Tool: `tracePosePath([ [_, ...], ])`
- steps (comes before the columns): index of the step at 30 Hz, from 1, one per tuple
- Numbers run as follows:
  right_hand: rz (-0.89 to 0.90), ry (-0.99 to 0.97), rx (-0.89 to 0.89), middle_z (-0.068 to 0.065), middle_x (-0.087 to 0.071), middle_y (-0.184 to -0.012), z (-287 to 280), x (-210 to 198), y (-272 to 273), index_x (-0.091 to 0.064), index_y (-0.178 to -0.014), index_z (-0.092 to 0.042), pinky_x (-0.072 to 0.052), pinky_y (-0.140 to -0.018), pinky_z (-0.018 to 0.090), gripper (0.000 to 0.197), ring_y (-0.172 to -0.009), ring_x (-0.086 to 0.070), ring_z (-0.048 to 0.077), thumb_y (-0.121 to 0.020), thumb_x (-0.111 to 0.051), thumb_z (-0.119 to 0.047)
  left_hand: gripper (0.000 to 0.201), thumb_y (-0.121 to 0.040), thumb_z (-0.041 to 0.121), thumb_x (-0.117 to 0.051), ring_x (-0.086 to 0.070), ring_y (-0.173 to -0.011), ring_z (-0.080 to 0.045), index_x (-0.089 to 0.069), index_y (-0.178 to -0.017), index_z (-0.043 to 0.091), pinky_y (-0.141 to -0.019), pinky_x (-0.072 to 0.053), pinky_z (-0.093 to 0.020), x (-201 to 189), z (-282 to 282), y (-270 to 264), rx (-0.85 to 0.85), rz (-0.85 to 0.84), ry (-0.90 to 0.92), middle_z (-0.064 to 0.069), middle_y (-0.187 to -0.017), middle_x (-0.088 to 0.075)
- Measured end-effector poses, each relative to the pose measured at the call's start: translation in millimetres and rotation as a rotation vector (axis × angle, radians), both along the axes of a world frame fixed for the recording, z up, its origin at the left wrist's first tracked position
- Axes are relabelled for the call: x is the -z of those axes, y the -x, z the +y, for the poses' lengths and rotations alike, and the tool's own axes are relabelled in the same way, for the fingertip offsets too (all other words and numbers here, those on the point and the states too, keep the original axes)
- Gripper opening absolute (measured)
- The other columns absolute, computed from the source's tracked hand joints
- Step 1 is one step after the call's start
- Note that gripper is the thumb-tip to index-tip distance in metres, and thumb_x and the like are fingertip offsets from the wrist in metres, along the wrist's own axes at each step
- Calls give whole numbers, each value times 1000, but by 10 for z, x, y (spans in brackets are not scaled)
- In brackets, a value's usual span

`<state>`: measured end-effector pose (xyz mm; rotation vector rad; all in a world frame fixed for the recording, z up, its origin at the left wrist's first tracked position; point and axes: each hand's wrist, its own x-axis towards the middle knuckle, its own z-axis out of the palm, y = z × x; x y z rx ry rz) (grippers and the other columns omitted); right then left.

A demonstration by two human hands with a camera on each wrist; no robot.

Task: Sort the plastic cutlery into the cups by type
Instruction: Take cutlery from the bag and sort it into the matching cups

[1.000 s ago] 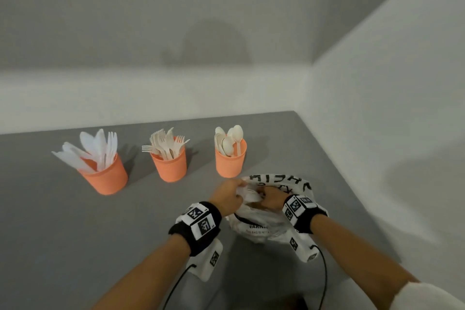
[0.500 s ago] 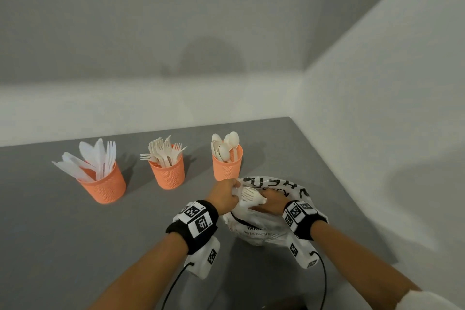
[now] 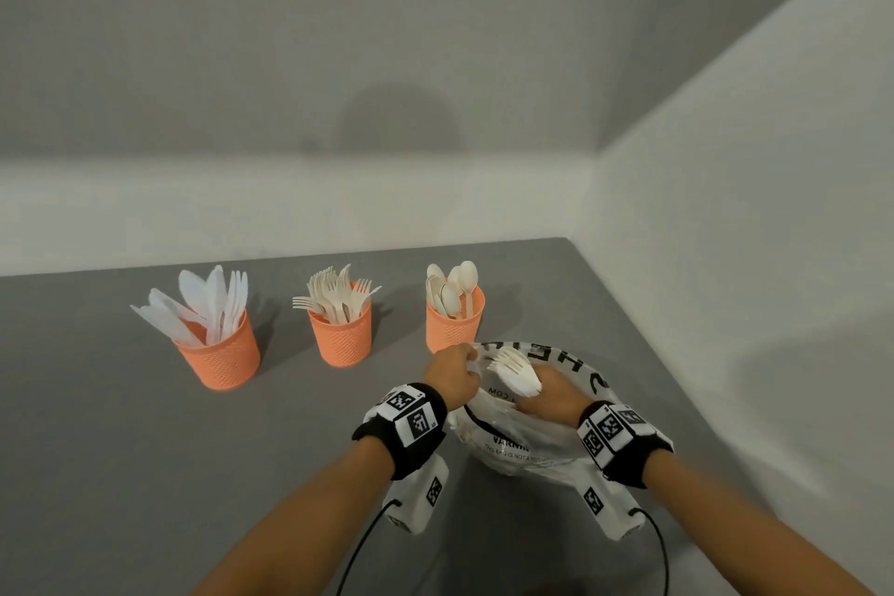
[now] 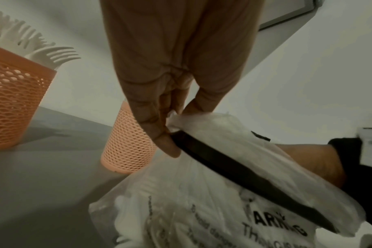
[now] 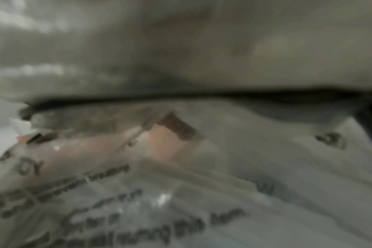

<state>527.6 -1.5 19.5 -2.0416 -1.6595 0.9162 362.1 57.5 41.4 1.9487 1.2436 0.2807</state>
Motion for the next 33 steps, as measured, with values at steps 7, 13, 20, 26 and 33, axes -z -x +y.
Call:
tracePosePath([
  [7,396,-262,296,2,-52,-70,15,-397,53,-55,-79,-13,-40,-46,13,16,-58,-48,10,-85,-57,1,42,-90,5,-44,-42,-129,-27,-45,-132,6,-106,-33,-30,29,9,47,99,-26,51,-12,-140,-45],
  [13,880,-467,418,-10,-38,-42,183,-842,294,-51,-82,-12,-37,-43,20,16,-37,-36,6,-91,-46,1,20,-94,11,-45,-56,-89,-21,-62,-102,4,-79,-41,-26,-190,3,193,-72,-380,76,-10,-99,-63],
  [20,1256,-479,489,-8,-37,-39,492,-973,943,-50,-77,-14,-34,-42,19,19,-34,-34,7,-91,-44,-2,50,-100,42,-24,-58,-74,-22,-54,-99,2,-65,-52,-30,-290,-46,596,-350,-779,873,-13,-85,-60],
  [26,1134,-498,508,-5,-49,-48,630,-726,1600,-54,-76,-14,-42,-45,22,19,-40,-43,8,-82,-58,4,61,-100,43,-16,-63,-73,-22,-55,-106,-3,-62,-57,-30,-384,12,890,-414,-1055,1073,-15,-83,-65],
  [33,969,-387,512,-12,-46,-38,722,-515,2026,-47,-62,-19,-38,-47,20,28,-42,-46,5,-86,-60,-11,17,-85,16,-38,-53,-62,-13,-54,-79,11,-66,-43,-27,-342,53,1287,-344,-790,786,0,-67,-54],
])
